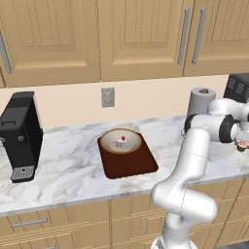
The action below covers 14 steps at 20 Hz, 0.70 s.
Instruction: Place the bowl with cake and the cupcake onto the tray.
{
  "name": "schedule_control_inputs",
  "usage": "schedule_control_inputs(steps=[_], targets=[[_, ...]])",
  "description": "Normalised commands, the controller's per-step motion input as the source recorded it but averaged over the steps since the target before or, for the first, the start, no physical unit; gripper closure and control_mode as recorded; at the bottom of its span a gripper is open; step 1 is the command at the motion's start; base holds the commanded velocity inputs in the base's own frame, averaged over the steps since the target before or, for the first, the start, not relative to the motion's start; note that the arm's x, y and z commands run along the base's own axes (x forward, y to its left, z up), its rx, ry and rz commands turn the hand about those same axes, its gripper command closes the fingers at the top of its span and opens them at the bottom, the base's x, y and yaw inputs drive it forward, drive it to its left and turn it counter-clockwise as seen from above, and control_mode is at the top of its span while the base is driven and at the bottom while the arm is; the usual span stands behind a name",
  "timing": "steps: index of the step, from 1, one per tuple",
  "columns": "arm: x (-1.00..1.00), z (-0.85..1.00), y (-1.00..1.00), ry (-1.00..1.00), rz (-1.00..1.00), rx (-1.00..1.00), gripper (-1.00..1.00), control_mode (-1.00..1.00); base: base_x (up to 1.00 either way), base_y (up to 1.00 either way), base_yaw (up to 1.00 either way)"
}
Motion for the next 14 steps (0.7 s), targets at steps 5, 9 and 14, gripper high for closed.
schedule_control_inputs(steps=[5, 9, 14], targets=[[-0.37, 0.59, 0.37, 0.02, -0.02, 0.03, 1.0, -1.0, 0.0, 0.0, 0.0], [-0.69, 0.49, 0.61, -0.03, 0.05, 0.03, 1.0, -1.0, 0.0, 0.0, 0.0], [-0.6, 0.31, 0.79, -0.12, 0.12, 0.0, 1.0, -1.0, 0.0, 0.0, 0.0]])
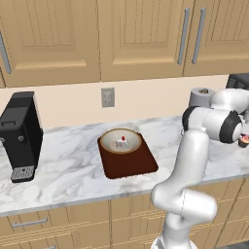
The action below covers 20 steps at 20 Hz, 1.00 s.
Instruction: Place the bowl with cake and the cupcake onto the tray.
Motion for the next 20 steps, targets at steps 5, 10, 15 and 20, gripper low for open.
schedule_control_inputs(steps=[5, 10, 15, 20], targets=[[-0.26, 0.15, 1.0, -0.1, 0.14, -0.1, 1.0, -1.0, 0.0, 0.0, 0.0], [0.05, 0.12, 0.97, -0.01, 0.12, -0.13, 1.0, -1.0, 0.0, 0.0, 0.0], [0.02, -0.07, 0.88, 0.02, 0.22, -0.1, 1.0, -1.0, 0.0, 0.0, 0.0], [0.03, -0.18, 0.82, 0.01, 0.27, -0.07, 1.0, -1.0, 0.0, 0.0, 0.0]])
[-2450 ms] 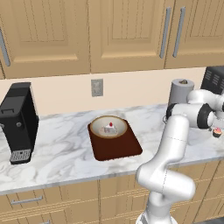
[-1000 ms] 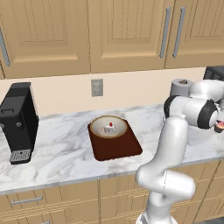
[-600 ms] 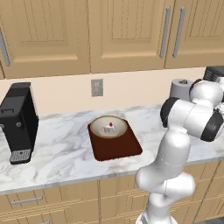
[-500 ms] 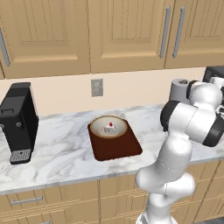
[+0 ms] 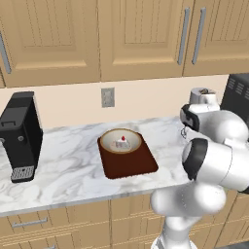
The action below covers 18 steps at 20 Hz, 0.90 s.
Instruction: Place the bowl with cake and the cupcake onto the tray.
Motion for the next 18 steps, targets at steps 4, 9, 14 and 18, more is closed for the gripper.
schedule_control_inputs(steps=[4, 9, 14, 18], targets=[[0.1, -0.1, 0.63, 0.01, 0.32, -0.03, 1.0, -1.0, 0.0, 0.0, 0.0], [0.4, 0.0, 0.29, 0.0, 0.33, 0.01, 1.0, -1.0, 0.0, 0.0, 0.0], [0.59, 0.02, 0.49, 0.02, 0.13, 0.0, 1.0, -1.0, 0.0, 0.0, 0.0], [0.47, 0.0, 0.93, 0.04, 0.05, -0.01, 1.0, -1.0, 0.0, 0.0, 0.0]])
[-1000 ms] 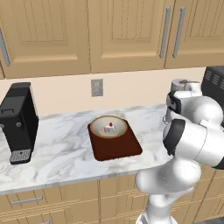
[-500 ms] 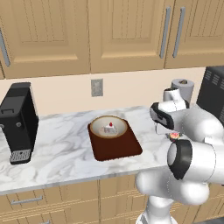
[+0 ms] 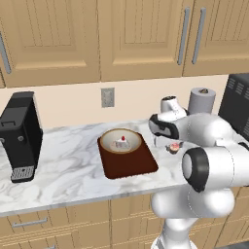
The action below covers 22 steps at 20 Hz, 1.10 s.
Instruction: Place the bowl with cake and the cupcake onto the tray.
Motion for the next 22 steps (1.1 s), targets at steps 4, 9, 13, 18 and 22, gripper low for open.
schedule_control_inputs(steps=[4, 9, 13, 18, 22], targets=[[0.11, -0.1, 0.91, -0.02, -0.08, -0.03, 1.0, -1.0, 0.0, 0.0, 0.0], [0.03, -0.33, 0.77, -0.01, -0.18, -0.01, 1.0, -1.0, 0.0, 0.0, 0.0], [0.02, -0.22, 0.56, -0.07, -0.19, -0.01, 1.0, -1.0, 0.0, 0.0, 0.0], [0.2, -0.16, 0.3, -0.05, -0.11, 0.0, 1.0, -1.0, 0.0, 0.0, 0.0], [0.23, -0.43, 0.04, -0.04, -0.08, 0.0, 1.0, -1.0, 0.0, 0.0, 0.0]])
